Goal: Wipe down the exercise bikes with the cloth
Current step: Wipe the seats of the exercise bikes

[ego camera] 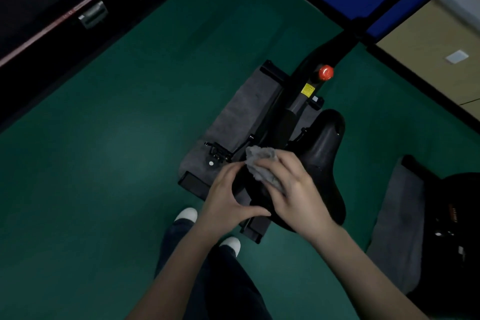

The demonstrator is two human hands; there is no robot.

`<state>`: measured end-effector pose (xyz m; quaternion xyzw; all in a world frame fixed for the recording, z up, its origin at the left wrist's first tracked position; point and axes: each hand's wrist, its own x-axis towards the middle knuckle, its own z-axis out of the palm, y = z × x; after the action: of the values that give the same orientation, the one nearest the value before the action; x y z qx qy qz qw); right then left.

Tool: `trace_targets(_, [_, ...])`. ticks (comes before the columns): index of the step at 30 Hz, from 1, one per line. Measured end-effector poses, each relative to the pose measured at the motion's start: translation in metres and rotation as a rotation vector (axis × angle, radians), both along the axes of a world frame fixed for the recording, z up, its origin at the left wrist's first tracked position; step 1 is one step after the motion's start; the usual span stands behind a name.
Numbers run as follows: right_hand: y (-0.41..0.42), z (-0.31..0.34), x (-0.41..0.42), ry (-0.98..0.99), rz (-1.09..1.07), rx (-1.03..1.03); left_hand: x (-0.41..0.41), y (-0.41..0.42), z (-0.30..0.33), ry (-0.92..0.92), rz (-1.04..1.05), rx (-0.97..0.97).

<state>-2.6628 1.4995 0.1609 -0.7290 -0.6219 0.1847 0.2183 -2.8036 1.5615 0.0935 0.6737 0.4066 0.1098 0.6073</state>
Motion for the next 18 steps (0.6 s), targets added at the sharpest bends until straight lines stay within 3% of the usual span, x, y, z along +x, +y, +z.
trace_targets(4, [0.030, -0.001, 0.025, -0.070, 0.061, -0.106, 0.000, 0.002, 0.003, 0.003, -0.022, 0.018])
trace_targets(8, [0.044, 0.004, 0.051, -0.278, 0.173, -0.227, 0.003, 0.007, 0.016, -0.045, -0.005, -0.016])
trace_targets(14, [0.038, 0.012, 0.090, -0.473, 0.291, -0.191, 0.026, 0.017, 0.020, -0.070, 0.008, 0.019])
trace_targets(18, [0.058, 0.010, 0.118, -0.557, 0.159, -0.134, 0.045, 0.028, 0.019, -0.031, -0.092, 0.068])
